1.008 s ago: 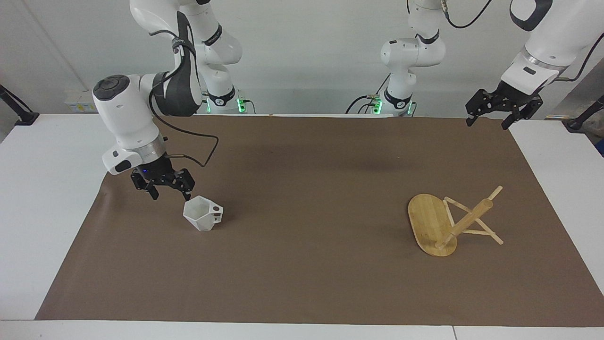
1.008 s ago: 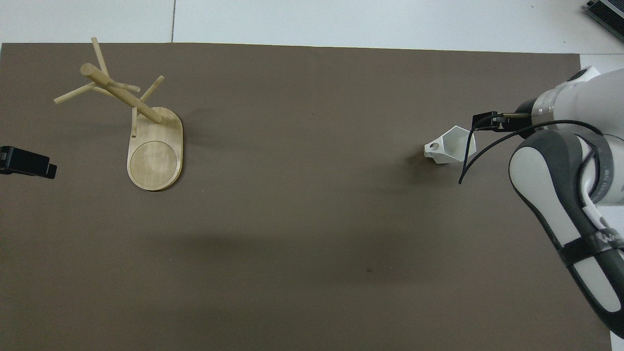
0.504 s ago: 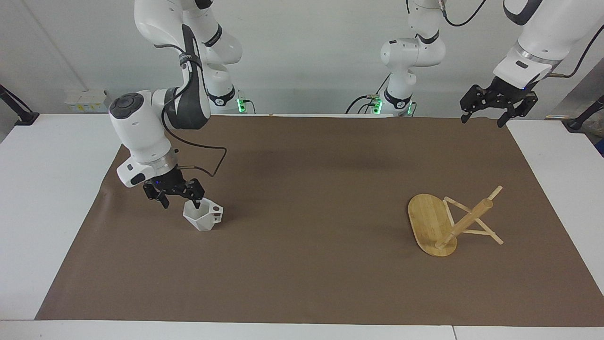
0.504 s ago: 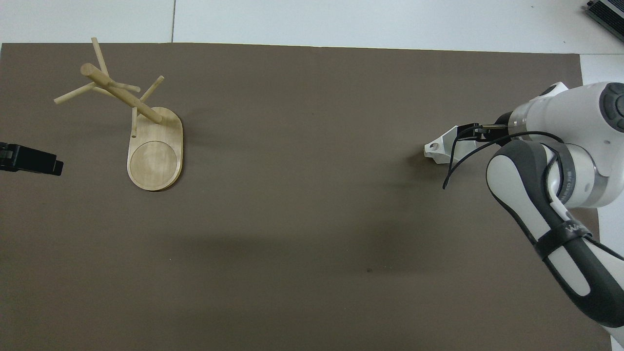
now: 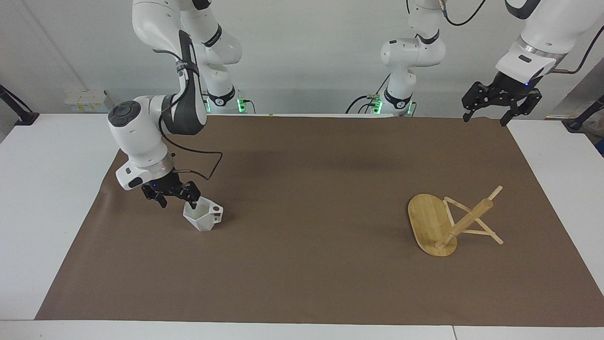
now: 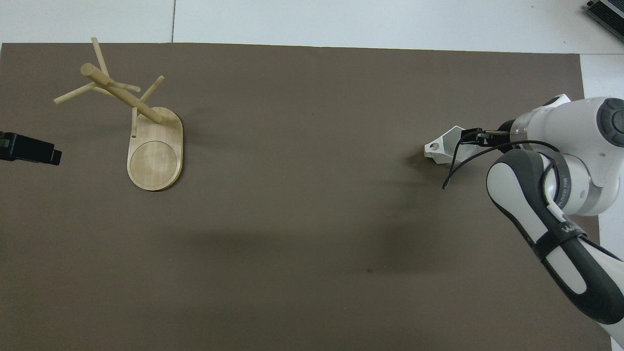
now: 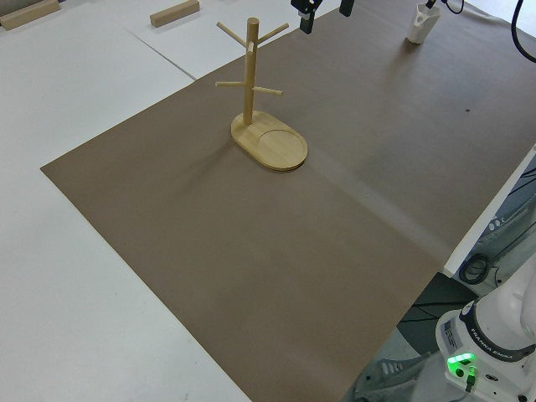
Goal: Hang cup on rack
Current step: 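Grasp the white cup with the right gripper and lift it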
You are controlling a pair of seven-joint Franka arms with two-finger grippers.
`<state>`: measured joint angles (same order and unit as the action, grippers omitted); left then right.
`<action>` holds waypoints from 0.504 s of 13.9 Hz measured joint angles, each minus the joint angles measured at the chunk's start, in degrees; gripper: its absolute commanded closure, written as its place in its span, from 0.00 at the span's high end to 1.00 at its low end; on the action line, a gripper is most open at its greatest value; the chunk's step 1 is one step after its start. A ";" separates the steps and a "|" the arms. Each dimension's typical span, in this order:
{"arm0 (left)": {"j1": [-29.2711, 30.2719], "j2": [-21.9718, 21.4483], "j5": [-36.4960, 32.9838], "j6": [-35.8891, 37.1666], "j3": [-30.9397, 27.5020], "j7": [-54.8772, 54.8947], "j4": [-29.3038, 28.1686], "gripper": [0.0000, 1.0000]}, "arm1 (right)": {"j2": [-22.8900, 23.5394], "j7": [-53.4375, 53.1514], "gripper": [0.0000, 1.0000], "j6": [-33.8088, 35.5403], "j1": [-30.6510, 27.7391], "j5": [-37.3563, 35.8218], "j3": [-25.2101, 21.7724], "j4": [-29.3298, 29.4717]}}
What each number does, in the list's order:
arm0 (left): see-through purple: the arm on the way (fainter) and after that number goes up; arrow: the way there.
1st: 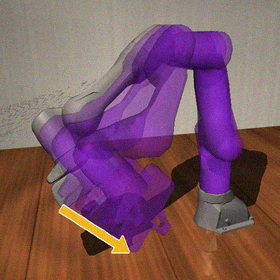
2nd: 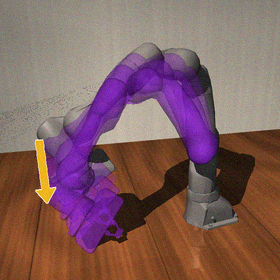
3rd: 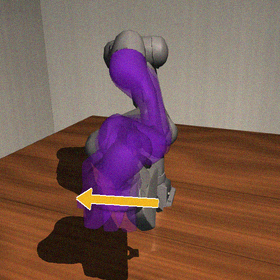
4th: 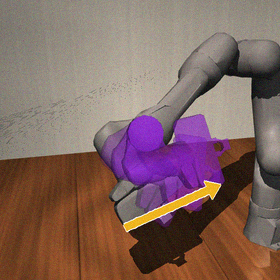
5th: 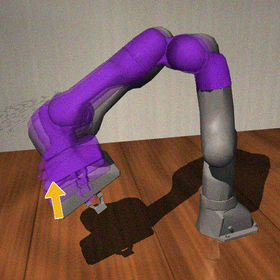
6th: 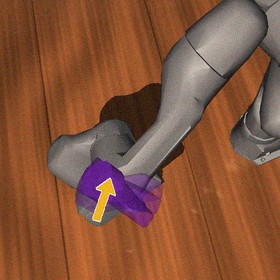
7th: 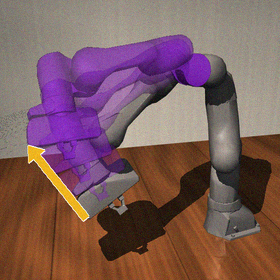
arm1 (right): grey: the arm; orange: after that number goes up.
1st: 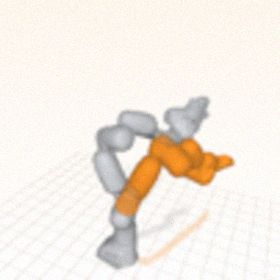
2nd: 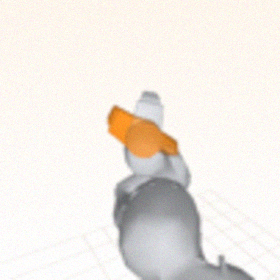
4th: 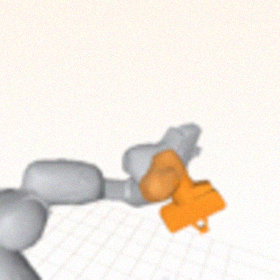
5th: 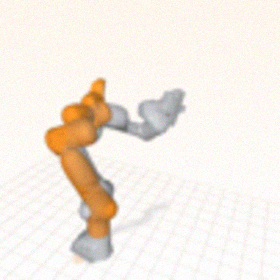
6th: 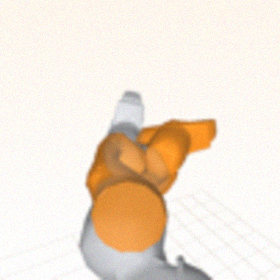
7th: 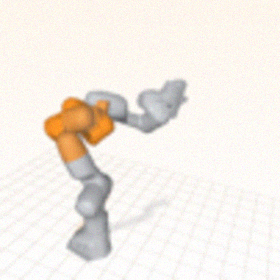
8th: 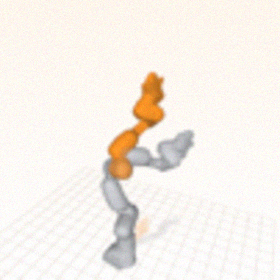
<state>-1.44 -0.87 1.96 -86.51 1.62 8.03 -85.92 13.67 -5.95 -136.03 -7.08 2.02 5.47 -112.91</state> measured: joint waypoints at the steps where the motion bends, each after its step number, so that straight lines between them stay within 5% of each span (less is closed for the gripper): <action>1: -0.01 0.22 0.00 0.02 0.10 0.00 0.01 1.00 | 0.30 -0.55 1.00 -0.77 0.00 0.00 0.04 -0.46; 2: -0.02 0.52 0.00 0.02 0.17 0.00 0.01 1.00 | 0.68 -0.73 0.99 -1.76 0.01 0.00 0.06 -0.69; 7: -1.19 0.98 0.00 0.03 0.58 0.01 0.01 1.00 | 1.15 -1.07 0.55 -2.44 0.22 0.00 0.18 -0.69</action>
<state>-2.63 0.11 1.96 -86.48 2.20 8.04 -85.91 14.81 -7.02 -138.47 -6.86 2.03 5.65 -113.61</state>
